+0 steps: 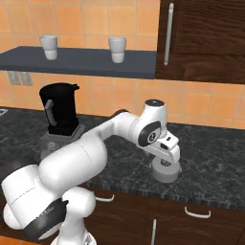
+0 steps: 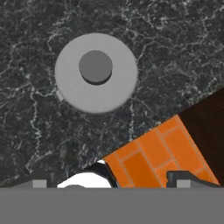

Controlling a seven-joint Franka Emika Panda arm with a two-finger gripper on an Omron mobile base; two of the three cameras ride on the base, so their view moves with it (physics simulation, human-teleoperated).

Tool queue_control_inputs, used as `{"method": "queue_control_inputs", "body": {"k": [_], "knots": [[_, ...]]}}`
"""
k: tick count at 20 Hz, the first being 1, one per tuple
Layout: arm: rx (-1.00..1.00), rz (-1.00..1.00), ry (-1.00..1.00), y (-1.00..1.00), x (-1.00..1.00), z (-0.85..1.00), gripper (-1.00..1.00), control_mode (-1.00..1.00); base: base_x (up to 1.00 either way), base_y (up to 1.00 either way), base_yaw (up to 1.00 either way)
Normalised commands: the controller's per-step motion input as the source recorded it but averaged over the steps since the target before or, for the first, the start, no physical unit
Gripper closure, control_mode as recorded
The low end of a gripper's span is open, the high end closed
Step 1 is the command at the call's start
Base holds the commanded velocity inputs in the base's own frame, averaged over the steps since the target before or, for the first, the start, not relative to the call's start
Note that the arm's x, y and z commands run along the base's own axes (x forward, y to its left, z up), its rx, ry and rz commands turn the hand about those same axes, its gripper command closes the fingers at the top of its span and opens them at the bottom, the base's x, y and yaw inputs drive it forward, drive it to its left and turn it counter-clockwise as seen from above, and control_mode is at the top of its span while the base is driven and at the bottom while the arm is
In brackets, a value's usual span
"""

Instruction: Close the lid blender by securely placing the lid on top.

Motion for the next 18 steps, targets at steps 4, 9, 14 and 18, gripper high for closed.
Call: {"method": "queue_control_inputs", "body": {"k": [4,9,14,18], "knots": [[0.0,0.01,0.0,-0.01,0.47,-0.24,-1.0,-1.0,0.0,0.0,0.0],[0.0,0.02,0.0,-0.23,0.39,-0.42,-1.0,-1.0,0.0,0.0,0.0],[0.0,0.01,0.06,-0.41,0.22,-0.47,-1.0,-1.0,0.0,0.0,0.0],[0.0,0.0,0.01,-0.11,0.24,-0.16,-1.0,-1.0,0.0,0.0,0.0]]}}
